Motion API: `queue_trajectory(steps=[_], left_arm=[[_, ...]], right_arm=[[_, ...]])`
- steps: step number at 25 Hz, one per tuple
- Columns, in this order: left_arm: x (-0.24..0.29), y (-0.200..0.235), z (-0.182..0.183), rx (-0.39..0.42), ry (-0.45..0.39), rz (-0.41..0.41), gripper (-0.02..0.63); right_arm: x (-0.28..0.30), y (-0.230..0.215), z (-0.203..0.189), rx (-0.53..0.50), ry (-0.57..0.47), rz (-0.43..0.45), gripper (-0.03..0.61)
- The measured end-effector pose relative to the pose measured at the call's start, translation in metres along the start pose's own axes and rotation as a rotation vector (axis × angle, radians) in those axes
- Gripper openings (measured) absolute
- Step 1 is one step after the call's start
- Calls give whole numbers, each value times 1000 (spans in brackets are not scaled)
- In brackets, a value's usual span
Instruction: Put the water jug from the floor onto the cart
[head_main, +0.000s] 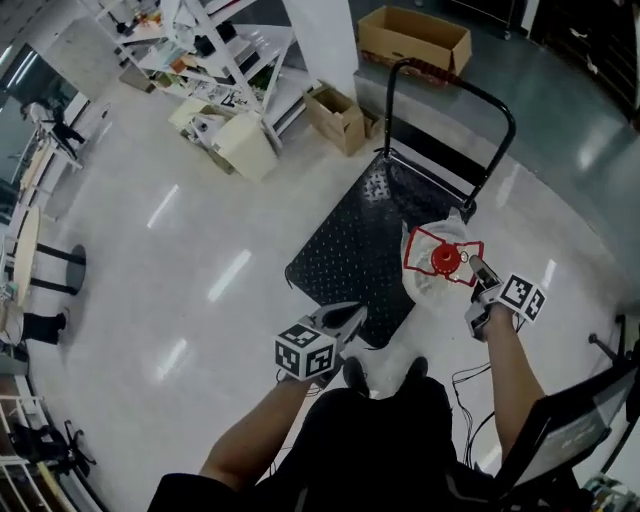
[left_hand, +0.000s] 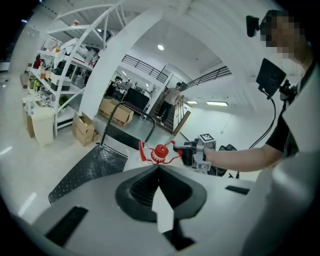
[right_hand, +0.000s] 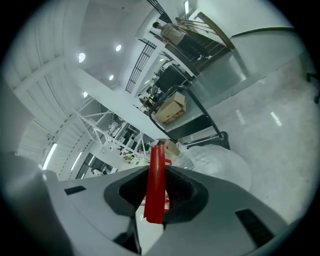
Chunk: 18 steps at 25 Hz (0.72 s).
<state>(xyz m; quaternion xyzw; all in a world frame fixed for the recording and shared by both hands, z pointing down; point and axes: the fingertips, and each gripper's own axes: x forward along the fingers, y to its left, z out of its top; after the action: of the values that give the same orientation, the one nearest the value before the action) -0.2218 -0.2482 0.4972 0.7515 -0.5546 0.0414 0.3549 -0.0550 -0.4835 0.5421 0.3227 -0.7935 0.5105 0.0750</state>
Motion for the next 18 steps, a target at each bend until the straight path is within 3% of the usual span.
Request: queue_trajectory(steps=[7,10,18], left_arm=[[-41,48,31,-14,-108,83,2],[-47,65,41,-62,-159,146,2],[-50,83,32,-163,-201,255,2]], right_arm=[[95,66,-23,2,97,94,86],[138,81,-42,-9,185,126,86],[218,104,-100,-63,399,184,86]])
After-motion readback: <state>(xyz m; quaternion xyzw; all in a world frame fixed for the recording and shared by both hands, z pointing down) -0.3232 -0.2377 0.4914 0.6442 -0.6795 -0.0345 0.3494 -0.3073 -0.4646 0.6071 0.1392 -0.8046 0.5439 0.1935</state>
